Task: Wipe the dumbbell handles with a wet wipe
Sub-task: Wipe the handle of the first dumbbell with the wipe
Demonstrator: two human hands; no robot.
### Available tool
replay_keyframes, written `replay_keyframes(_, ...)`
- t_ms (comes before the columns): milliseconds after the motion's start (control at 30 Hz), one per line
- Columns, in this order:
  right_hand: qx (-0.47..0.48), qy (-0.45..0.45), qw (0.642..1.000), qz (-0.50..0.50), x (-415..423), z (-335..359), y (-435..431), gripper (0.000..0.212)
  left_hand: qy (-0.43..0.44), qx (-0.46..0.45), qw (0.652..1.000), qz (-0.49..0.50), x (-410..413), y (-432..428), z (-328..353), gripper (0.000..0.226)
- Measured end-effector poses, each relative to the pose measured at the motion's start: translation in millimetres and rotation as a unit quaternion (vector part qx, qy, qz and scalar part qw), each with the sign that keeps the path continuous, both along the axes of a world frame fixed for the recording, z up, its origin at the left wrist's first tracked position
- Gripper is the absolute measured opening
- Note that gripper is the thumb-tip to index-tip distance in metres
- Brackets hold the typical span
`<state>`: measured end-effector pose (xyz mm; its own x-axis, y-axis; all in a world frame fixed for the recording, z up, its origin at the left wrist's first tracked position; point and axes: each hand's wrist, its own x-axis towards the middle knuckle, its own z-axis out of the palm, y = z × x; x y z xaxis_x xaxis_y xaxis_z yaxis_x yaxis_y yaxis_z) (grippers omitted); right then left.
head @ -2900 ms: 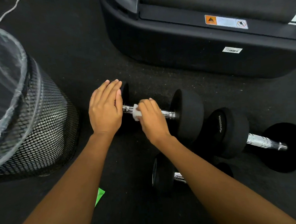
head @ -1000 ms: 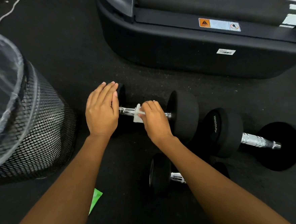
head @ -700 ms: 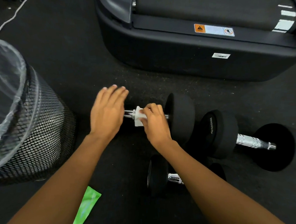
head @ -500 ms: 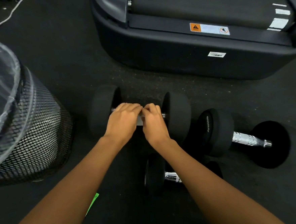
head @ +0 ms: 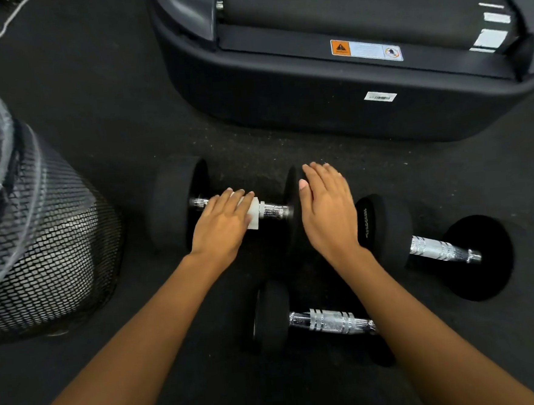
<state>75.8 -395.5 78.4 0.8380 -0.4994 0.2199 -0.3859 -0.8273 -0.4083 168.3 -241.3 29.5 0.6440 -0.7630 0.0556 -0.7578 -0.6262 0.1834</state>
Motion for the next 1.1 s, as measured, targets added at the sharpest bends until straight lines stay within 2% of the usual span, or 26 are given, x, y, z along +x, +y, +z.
replay_keyframes(133,0.031,-0.052,0.998,-0.027,0.8,-12.9,6.3,0.048,0.013,-0.042,0.999,-0.023,5.7,-0.8,-3.7,0.038)
replay_keyframes(333,0.019,-0.103,0.993,-0.059,5.0,-21.2,9.0,0.045,0.129,-0.133,0.982,0.031,4.0,-5.4,-5.3,0.034)
replay_keyframes(467,0.012,-0.115,0.991,-0.063,4.5,-23.5,8.1,0.045,0.142,-0.137,0.980,0.013,2.6,-10.7,-5.8,0.031)
replay_keyframes(633,0.009,-0.124,0.990,-0.060,3.2,-25.9,8.0,0.044,0.038,-0.075,0.995,-0.048,12.9,3.9,-8.1,0.040)
replay_keyframes(767,0.004,-0.126,0.990,-0.064,3.0,-27.5,8.6,0.044,0.069,-0.100,0.992,-0.020,7.7,1.7,-7.9,0.044)
replay_keyframes(933,-0.001,-0.125,0.990,-0.066,3.7,-27.6,8.3,0.044,0.073,-0.147,0.986,-0.006,1.9,-14.3,-6.9,0.027)
replay_keyframes(1100,-0.003,-0.123,0.990,-0.062,3.7,-27.8,8.0,0.044,0.063,-0.101,0.992,-0.045,-2.9,-21.9,-4.1,0.034)
